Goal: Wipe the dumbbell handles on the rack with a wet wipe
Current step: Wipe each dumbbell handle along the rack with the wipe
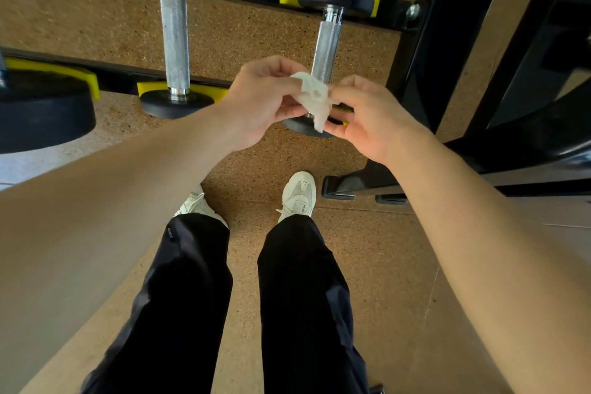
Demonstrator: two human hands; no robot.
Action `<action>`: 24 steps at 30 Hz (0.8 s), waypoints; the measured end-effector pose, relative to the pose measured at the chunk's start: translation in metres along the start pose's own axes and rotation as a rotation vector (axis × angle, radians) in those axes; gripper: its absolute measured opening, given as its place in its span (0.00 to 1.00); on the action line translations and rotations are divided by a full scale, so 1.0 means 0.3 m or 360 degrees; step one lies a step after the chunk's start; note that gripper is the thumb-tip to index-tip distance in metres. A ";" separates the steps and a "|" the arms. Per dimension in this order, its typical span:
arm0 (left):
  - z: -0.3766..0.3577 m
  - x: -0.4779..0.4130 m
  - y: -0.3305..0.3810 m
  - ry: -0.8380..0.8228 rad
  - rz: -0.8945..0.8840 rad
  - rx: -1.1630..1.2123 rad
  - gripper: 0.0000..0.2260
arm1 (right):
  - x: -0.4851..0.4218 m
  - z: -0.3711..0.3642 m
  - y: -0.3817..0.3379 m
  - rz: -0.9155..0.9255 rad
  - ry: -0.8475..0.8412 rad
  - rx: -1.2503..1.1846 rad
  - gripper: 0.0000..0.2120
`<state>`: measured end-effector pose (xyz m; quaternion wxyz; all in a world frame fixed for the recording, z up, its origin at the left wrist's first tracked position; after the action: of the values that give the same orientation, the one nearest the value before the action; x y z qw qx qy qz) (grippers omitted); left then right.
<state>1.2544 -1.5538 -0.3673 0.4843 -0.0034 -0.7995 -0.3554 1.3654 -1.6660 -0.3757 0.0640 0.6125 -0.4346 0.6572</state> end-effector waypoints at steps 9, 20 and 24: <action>0.015 -0.064 -0.010 0.0139 -0.0224 -0.0763 0.08 | -0.035 0.088 -0.018 0.0224 0.0386 0.0308 0.14; 0.066 -0.209 -0.041 0.0389 0.0024 -0.1609 0.13 | -0.079 0.039 -0.033 0.0392 0.0379 0.1514 0.09; 0.029 -0.223 -0.053 0.0299 0.0053 -0.1647 0.12 | -0.083 0.079 -0.040 0.0402 0.0459 0.1683 0.10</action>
<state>1.2774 -1.5380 -0.4306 0.4944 -0.2230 -0.4725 -0.6947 1.3967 -1.6629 -0.3942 -0.2721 0.4083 -0.1029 0.8652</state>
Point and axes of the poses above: each hand's wrist, its own x-axis away from the middle knuckle, its own z-axis out of the back of the hand, y = z × x, the point moved 6 cm from there along -x, towards the middle knuckle, and after that the axes turned 5 degrees about x, right-handed, at the moved point
